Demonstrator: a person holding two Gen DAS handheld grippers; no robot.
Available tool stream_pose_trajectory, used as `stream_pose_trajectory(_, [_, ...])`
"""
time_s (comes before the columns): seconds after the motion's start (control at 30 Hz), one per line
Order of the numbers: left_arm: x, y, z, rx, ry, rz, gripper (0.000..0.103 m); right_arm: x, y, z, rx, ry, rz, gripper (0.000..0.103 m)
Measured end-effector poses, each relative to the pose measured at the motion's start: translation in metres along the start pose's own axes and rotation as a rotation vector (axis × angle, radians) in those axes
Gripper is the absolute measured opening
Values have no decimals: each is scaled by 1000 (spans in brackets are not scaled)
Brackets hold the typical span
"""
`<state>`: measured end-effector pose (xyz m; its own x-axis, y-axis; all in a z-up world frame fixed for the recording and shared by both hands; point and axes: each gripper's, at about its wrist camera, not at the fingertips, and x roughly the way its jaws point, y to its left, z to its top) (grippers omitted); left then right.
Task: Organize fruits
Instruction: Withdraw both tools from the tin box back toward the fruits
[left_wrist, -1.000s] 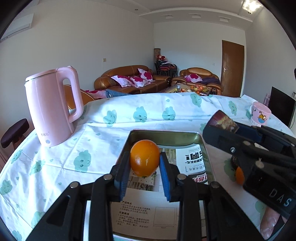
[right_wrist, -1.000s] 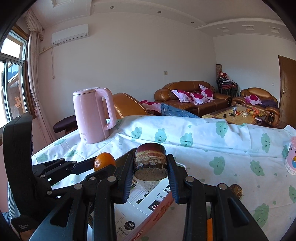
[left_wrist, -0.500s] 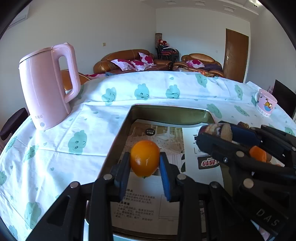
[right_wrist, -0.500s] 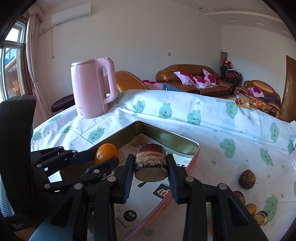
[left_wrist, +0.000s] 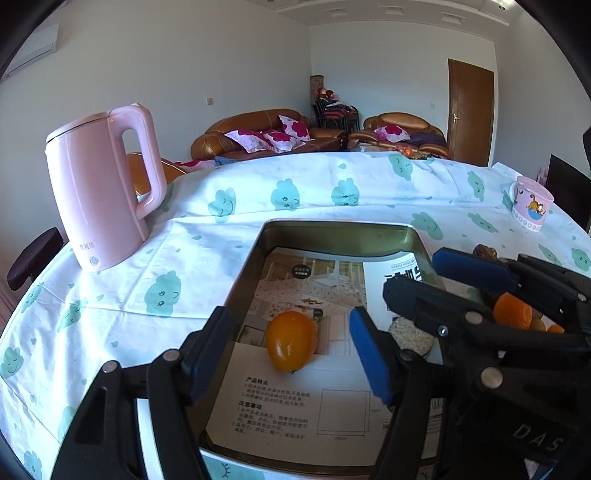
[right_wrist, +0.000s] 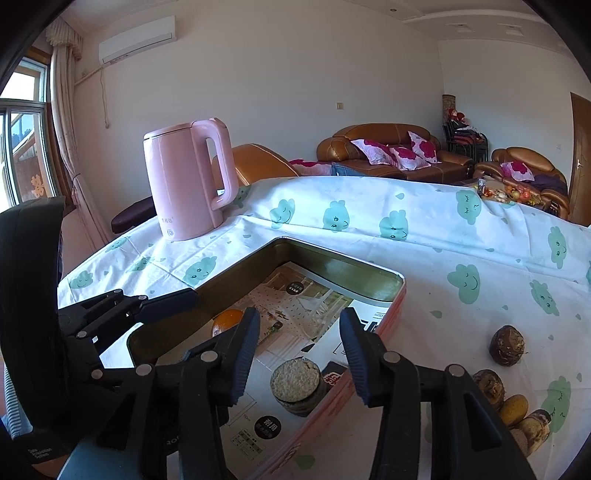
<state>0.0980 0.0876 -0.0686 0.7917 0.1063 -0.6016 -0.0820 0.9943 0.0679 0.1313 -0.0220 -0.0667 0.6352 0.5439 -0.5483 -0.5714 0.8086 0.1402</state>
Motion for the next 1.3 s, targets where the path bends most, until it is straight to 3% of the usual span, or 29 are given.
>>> stream_pose_trajectory(0.3, [-20,6,-5,-45,-86,-6,80,-26,1,-1,-7,-43,-31,62])
stream_pose_trajectory(0.4, [-27,6,-8,-72,-101,-26,80,-47,-1,-6,-36,-63,-66,68])
stream_pose_trajectory(0.63, [-43,-19,-16,-59,-107,-80,80,-106,-23,-29,-61,-86,-166,70])
stream_pose_trajectory(0.77, [-52,-39,-20,-32,-110,-120,88,-136,-48,-53,-35,-71,-252,73])
stream_pose_trajectory(0.93, [-54,-64,-23,14,-94,-154,89,-156,-75,-82,9,-22,-326,75])
stream_pose_trajectory(1.3, [-51,-91,-25,57,-58,-186,89,-140,-90,-104,30,83,-290,75])
